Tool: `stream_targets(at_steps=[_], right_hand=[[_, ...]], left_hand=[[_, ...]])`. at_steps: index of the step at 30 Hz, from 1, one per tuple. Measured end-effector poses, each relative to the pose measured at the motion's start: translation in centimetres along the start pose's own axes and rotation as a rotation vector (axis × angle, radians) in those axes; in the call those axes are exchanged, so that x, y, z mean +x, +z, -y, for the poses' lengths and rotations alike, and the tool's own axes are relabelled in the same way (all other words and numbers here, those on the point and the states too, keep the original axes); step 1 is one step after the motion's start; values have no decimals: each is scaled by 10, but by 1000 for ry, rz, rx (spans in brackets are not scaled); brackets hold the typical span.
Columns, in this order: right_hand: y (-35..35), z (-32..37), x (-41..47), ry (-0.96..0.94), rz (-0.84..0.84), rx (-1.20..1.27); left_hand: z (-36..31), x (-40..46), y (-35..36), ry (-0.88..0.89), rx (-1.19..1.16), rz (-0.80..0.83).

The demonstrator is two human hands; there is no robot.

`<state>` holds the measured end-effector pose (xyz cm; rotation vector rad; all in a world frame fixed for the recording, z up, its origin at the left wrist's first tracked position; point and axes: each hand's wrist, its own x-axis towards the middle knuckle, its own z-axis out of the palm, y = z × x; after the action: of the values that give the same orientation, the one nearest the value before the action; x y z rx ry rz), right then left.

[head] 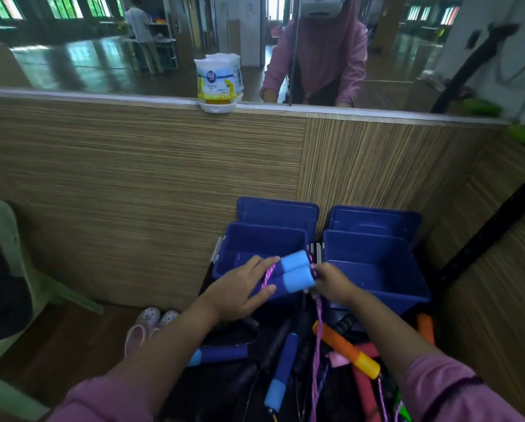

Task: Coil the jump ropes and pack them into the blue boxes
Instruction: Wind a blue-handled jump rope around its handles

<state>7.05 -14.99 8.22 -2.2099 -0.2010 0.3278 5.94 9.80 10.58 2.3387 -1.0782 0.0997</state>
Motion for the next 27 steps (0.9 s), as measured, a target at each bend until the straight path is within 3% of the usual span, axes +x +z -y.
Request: stream_targets(at_steps=[6,9,13,19,24,27], right_hand=[[51,21,-10,62,-9,400],[65,26,-11,118,-33,437],[73,33,-16,127,-17,343],[75,54,-34,84,178,39],[49,83,-38,-164,50,-329],[26,101,-34,-224,18,-396]], left_hand=[[8,7,2,-284,-39,-255],[10,10,2,-423,-9,-329],[17,17,-1,-587,92,-357],[25,24,-9,-829,192,-450],[32,17,-5,-879,356,-311],[27,14,7,-736,403,-175]])
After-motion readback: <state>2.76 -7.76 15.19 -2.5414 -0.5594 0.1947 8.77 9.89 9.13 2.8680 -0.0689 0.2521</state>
